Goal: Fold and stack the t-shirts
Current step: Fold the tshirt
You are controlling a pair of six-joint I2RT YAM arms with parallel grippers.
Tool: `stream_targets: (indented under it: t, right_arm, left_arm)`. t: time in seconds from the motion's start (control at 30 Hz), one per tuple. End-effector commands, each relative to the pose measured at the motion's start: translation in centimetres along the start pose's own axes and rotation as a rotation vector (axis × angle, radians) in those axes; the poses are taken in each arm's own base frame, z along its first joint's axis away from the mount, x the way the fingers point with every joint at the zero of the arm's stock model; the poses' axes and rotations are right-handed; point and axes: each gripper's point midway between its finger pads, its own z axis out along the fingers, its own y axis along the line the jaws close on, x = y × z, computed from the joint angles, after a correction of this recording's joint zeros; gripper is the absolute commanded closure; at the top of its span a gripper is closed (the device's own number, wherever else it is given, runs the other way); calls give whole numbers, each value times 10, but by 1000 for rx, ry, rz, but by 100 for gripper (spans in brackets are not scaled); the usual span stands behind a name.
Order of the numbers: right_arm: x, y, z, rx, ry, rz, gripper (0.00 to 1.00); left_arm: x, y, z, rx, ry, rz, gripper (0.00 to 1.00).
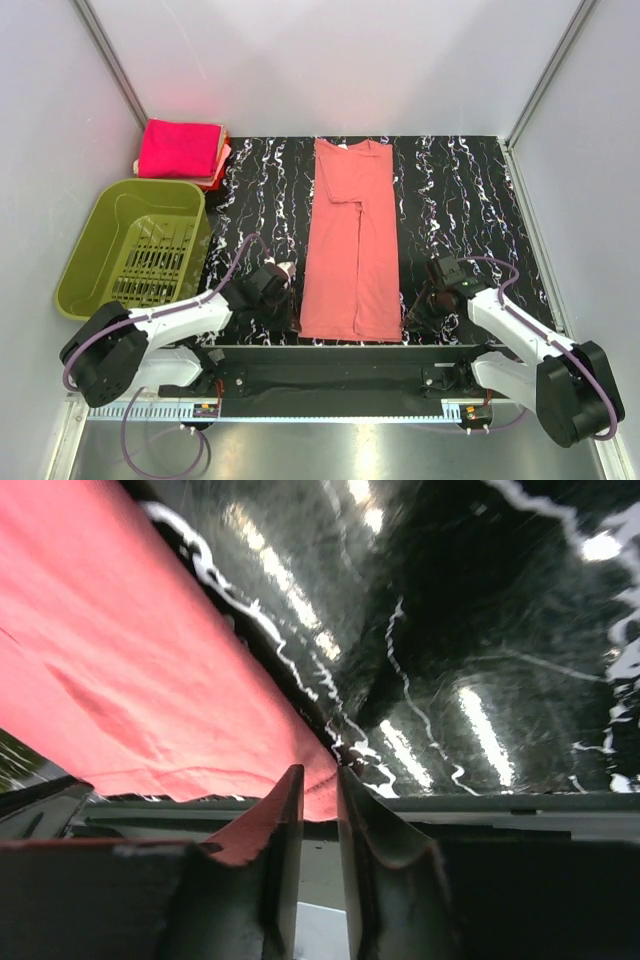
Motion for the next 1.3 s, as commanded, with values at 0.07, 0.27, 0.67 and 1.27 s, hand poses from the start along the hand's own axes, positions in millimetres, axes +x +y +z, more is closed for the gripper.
stream_targets:
  t: [0.07,0.27,0.67,1.27]
  right_arm:
    - [0,12,-4,8,-23,3,76]
    - [10,12,3,71,-3,-8,78]
    - [14,16,8,198,-7,-39,83]
    - [25,4,4,175,-7,-72,63]
  left_arm:
    - [-5,-1,-15,-32,-1,31,70]
    - [-18,-8,-31,-22,-69,63,62]
    - [-23,-10,-41,-13,-96,135,58]
    - [-5,-11,-8,59,-39,11,50]
